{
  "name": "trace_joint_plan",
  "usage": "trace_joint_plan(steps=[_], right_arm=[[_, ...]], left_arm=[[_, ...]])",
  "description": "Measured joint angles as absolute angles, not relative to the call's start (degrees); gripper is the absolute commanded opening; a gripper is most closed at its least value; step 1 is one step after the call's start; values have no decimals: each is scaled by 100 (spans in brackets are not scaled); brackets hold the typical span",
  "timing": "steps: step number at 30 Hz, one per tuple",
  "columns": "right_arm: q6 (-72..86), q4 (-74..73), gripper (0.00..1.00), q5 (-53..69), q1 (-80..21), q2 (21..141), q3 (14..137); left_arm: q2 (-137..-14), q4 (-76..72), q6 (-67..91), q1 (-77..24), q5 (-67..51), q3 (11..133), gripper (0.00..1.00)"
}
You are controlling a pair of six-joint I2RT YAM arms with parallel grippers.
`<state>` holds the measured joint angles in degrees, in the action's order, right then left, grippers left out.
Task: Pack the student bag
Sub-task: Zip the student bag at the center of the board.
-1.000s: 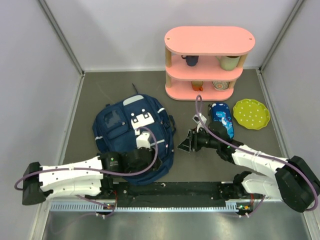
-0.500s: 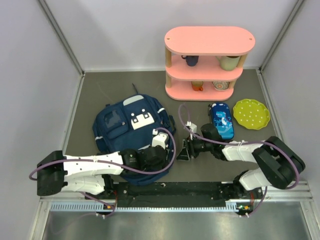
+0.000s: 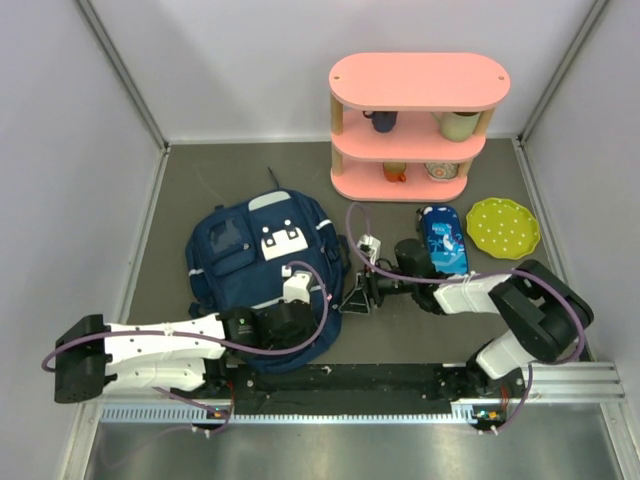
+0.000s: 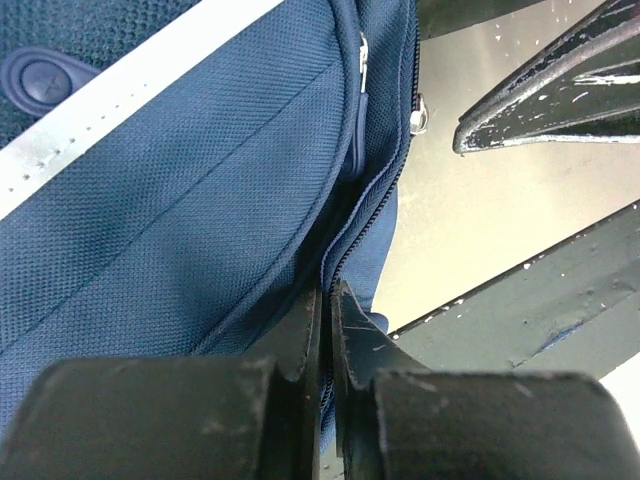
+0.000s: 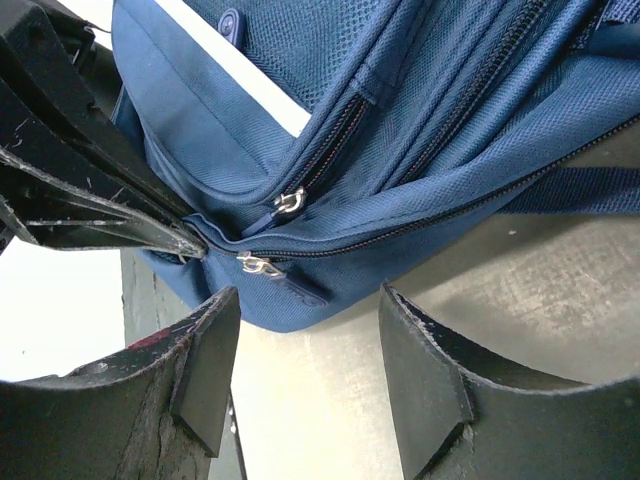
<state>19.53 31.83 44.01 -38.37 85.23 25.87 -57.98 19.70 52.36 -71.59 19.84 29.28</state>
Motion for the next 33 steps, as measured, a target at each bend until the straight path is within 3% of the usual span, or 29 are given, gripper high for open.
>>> trace_joint_plan(steps=[6, 12, 21, 27, 33], right_arm=[[1977, 3343, 55, 4493, -4021, 8976, 2759], [2067, 3424, 43, 4281, -4278, 9107, 2860], [2174, 3476, 0, 4112, -4333, 9402, 2980], [2211, 3380, 0, 4029, -4355, 9323, 2971], [2073, 2484, 0, 3208, -4484, 8423, 2908]], left_arm=[[-5579, 1966, 5415, -7137, 1984, 2746, 0], [-5548, 1973, 5439, -7126, 1979, 2692, 0], [-5472, 2023, 5463, -7105, 1975, 2639, 0], [-5371, 2062, 5561, -7076, 1979, 2578, 0], [-5282, 2123, 5655, -7054, 2005, 2576, 0]])
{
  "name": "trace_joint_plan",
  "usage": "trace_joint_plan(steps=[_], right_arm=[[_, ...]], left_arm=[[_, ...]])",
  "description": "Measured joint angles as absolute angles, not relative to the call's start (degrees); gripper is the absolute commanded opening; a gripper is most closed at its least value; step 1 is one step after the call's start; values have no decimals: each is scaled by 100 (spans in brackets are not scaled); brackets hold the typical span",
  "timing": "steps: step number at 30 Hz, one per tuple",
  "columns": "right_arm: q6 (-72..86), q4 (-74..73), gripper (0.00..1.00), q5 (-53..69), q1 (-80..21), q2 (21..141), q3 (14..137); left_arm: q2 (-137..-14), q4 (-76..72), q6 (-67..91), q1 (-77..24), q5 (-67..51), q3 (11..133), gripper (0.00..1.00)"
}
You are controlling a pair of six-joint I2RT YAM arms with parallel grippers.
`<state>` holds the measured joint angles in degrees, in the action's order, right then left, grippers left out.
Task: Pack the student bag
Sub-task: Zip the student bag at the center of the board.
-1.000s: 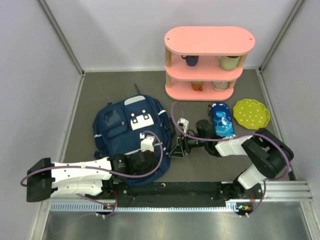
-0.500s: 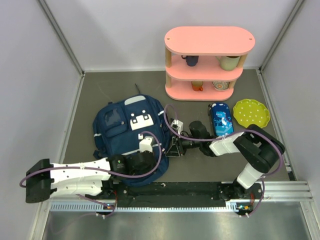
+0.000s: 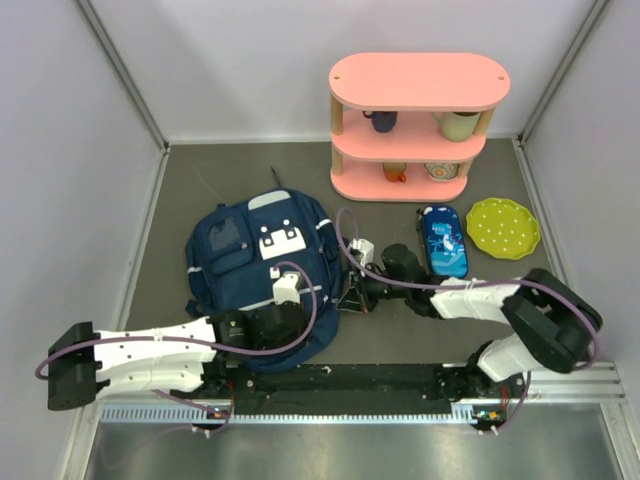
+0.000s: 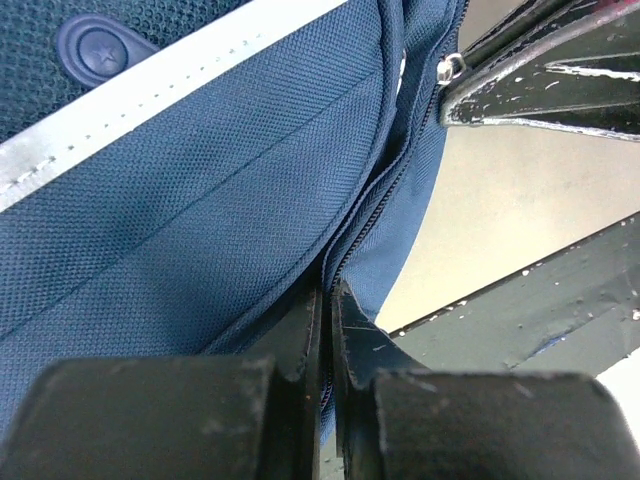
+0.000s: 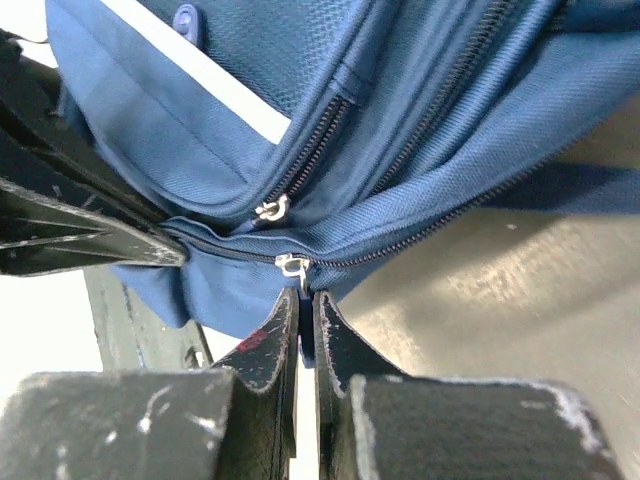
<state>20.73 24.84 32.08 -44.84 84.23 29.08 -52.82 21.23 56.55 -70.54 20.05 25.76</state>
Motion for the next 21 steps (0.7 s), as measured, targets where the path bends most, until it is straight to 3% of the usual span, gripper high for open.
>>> trace_joint_plan(steps=[10, 21], right_arm=[[1949, 1793, 0, 1343, -4547, 8040, 3138], [2180, 1894, 0, 860, -4392, 8965, 3824]], left_arm=[[-4362, 2626, 5837, -7032, 1868, 2366, 0], [-2639, 3653, 6311, -7026, 1765, 2001, 0]])
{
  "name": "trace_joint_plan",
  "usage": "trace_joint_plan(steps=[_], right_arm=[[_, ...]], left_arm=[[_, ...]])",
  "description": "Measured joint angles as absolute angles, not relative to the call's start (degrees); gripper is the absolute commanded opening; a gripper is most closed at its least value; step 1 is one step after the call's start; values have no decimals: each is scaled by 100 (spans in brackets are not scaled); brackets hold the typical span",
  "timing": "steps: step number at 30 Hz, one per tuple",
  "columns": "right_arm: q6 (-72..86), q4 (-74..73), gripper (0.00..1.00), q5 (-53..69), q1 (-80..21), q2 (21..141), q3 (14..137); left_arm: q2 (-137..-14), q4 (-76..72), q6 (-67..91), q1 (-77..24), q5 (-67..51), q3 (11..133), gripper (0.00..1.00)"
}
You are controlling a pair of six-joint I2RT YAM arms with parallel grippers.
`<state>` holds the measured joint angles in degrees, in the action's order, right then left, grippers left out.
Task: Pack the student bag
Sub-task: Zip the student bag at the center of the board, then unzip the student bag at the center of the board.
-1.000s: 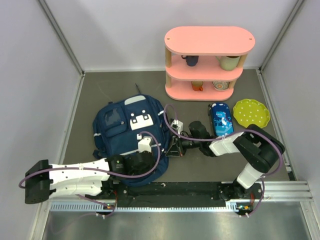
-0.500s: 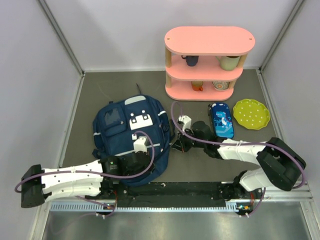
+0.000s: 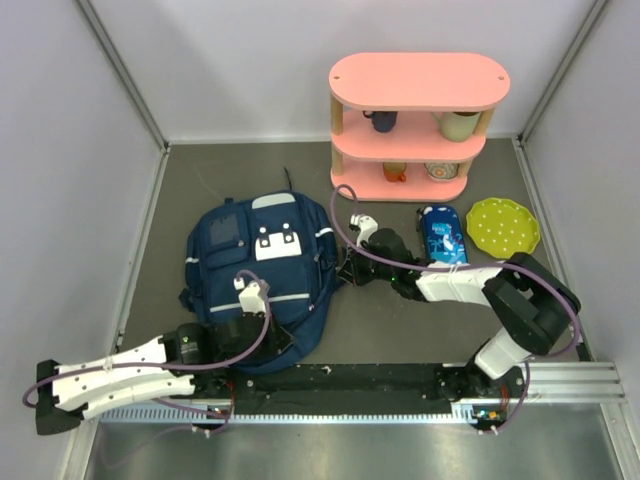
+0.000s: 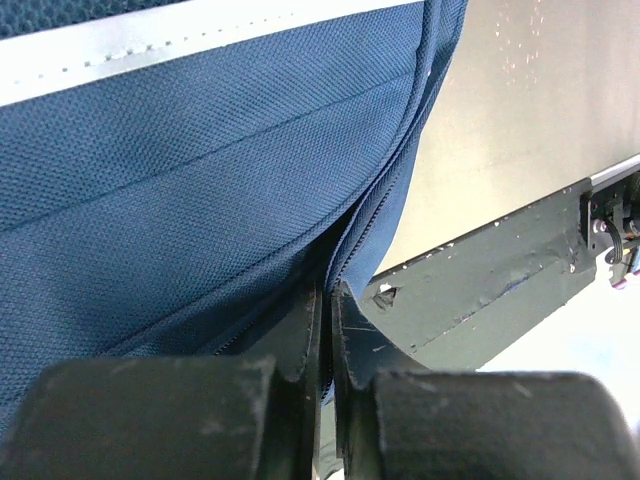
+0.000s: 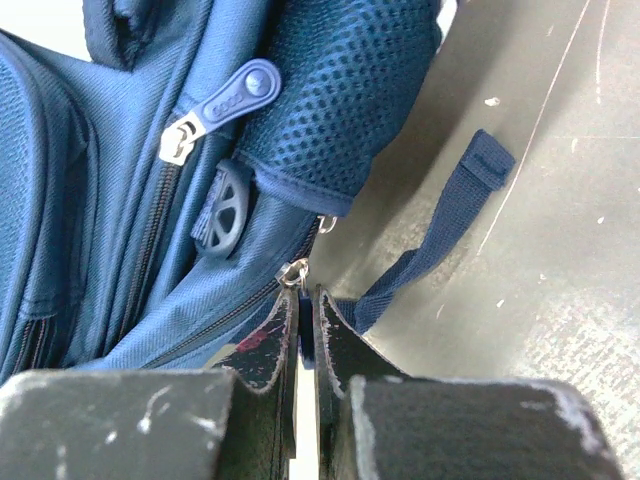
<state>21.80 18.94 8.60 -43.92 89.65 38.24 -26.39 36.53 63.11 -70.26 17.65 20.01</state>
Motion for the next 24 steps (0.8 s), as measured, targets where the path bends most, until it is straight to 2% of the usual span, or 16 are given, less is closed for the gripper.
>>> trace_joint_plan(steps=[7, 14, 21, 22, 23, 24], right_arm=[[2689, 2126, 0, 565, -4388, 8875, 3636], [3277, 2292, 0, -54, -4237, 7557, 2539], [3516, 1903, 0, -1317, -3883, 6034, 1754], [3527, 1831, 1, -1374, -3883, 5887, 1682], [3555, 1728, 13, -1404, -3883, 5739, 1632], [3562, 1656, 20, -1411, -3883, 5623, 1588]], left_arm=[[-2276, 3813, 6410, -7026, 1793, 1918, 0], [-3035, 3308, 6132, -7028, 1765, 1916, 0], [-3819, 3242, 5920, -7041, 1909, 2067, 0], [-3844, 3273, 5920, -7048, 1942, 2095, 0], [-3841, 3328, 5948, -7059, 1988, 2121, 0], [-3841, 3387, 5981, -7063, 2053, 2143, 2]])
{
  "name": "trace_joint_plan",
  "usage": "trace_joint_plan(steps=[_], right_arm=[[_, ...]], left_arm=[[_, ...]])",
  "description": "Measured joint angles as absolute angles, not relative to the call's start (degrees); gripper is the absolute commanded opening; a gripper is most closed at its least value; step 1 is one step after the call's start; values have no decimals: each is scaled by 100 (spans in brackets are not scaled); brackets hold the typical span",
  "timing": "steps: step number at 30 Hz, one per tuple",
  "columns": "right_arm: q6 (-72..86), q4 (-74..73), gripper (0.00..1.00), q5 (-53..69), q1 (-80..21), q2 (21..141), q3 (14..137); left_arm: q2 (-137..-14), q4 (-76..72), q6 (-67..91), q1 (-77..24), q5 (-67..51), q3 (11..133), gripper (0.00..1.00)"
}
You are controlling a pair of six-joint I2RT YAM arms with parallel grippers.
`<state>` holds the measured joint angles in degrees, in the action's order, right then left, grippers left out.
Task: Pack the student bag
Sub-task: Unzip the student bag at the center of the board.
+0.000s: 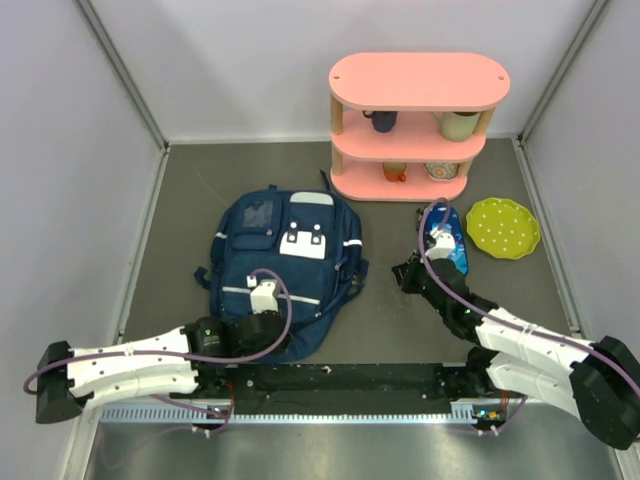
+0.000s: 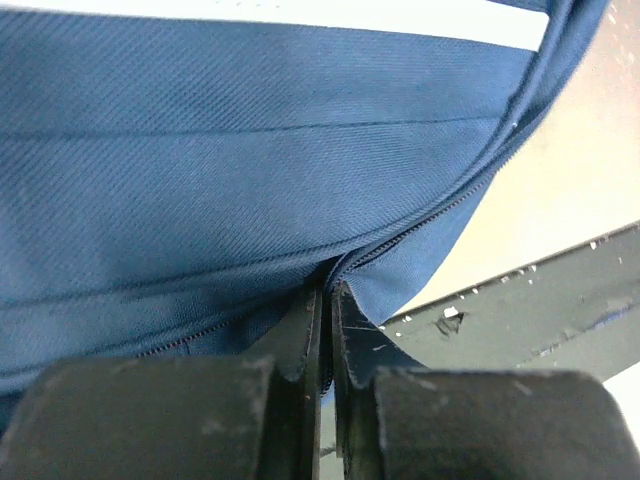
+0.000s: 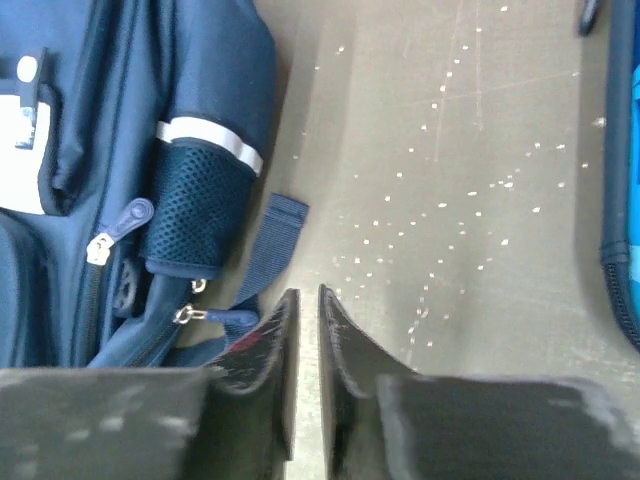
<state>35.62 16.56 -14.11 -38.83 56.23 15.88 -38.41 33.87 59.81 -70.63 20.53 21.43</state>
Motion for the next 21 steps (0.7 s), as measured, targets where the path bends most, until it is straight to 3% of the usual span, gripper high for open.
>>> trace_joint_plan(steps=[1, 2, 3, 4, 6, 8, 12, 16, 17, 21], right_arm=[[3566, 1623, 33, -1393, -3883, 5524, 1557], [3535, 1616, 38, -1317, -3883, 5446, 1540], [3481, 1623, 40, -1205, -3883, 5404, 1542], [3398, 1649, 42, -1052, -3883, 5395, 1557], [3159, 1540, 43, -676, -3883, 5489, 1726], [2823, 1439, 45, -226, -3883, 5808, 2163], [2069, 1404, 46, 556, -3883, 6643, 3245], [1317, 1374, 45, 1291, -3883, 7465, 4167], [1111, 1330, 45, 1496, -3883, 7660, 4342], [320, 838, 43, 2062, -3883, 8556, 5094]], left_arm=[[-3830, 3476, 6027, -7065, 2132, 2167, 7], [-3798, 3621, 6154, -7065, 2241, 2191, 11], [-3754, 3760, 6263, -7065, 2362, 2211, 28], [-3684, 3907, 6381, -7063, 2467, 2220, 36], [-3509, 4139, 6567, -7057, 2615, 2220, 46], [-3238, 4204, 6556, -7041, 2611, 2193, 47], [-2797, 3758, 6191, -7004, 2248, 1933, 43], [-3138, 3240, 5776, -6973, 1789, 1793, 24], [-3350, 3089, 5684, -6971, 1699, 1793, 13], [-4073, 2604, 5463, -6960, 1435, 1824, 0]])
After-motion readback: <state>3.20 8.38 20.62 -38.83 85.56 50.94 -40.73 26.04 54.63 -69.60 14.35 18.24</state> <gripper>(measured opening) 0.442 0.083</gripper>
